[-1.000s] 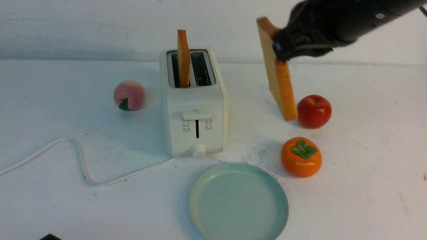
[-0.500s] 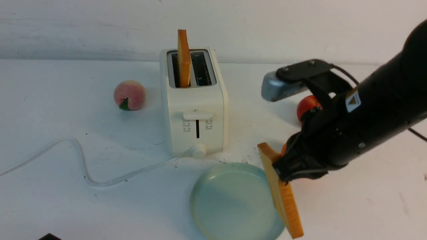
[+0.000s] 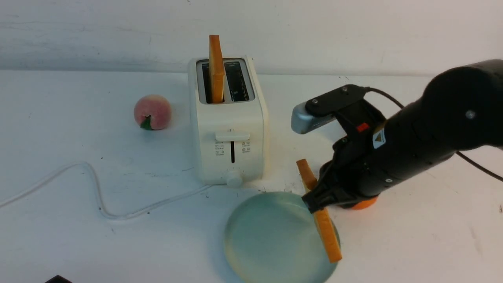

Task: Take toasted bread from bread machine on white table place on plate.
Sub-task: 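Place the held slice of bread on top of the slice on the plate with the right gripper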

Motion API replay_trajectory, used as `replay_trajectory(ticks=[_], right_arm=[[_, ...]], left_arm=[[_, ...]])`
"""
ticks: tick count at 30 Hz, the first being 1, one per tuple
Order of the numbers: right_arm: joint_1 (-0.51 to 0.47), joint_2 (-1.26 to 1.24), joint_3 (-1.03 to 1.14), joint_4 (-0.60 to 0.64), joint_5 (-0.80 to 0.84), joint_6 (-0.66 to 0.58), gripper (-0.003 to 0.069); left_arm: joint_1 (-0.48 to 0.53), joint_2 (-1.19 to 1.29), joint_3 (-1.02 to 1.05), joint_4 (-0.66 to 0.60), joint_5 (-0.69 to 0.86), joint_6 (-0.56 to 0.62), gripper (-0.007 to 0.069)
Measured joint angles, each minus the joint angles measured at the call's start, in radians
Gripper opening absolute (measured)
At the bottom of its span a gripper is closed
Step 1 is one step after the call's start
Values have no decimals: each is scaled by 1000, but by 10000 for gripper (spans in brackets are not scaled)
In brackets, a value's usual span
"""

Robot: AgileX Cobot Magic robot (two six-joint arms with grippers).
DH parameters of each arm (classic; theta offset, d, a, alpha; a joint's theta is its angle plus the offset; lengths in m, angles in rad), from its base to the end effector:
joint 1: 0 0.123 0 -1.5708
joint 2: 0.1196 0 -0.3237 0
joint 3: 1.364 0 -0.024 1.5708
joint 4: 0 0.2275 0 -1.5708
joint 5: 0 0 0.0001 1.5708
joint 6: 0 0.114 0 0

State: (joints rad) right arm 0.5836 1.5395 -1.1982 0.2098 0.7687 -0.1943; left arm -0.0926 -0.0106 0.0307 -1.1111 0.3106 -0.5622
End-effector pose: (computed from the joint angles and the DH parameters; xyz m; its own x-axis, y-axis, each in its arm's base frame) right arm 0.2534 0.1871 0.3158 -0.6810 -0.4999 -0.5351 -0.6388 0.7629 0.1001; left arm 0.0100 -0.0324 0.1892 -0.3536 -0.9298 0.1027 -0.1035 -0.0702 -0.9921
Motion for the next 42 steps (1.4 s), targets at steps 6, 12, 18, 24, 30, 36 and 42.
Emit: replay_trajectory(ticks=[6, 12, 18, 24, 30, 36, 42], right_arm=[[1, 111, 0, 42, -23, -86, 14], [1, 203, 0, 154, -44, -103, 27], [1, 218, 0, 208, -68, -103, 107], [1, 218, 0, 227, -69, -103, 295], [1, 199, -2, 125, -8, -81, 334], [1, 149, -6, -144, 106, 84, 98], [1, 80, -6, -382, 201, 313, -19]], left_arm=[[0, 0, 0, 0, 0, 0, 238], [0, 0, 0, 0, 2, 0, 238], [0, 0, 0, 0, 2, 0, 237], [0, 0, 0, 0, 2, 0, 238], [0, 0, 0, 0, 2, 0, 238], [0, 0, 0, 0, 2, 0, 238], [0, 0, -4, -26, 6, 61, 226]])
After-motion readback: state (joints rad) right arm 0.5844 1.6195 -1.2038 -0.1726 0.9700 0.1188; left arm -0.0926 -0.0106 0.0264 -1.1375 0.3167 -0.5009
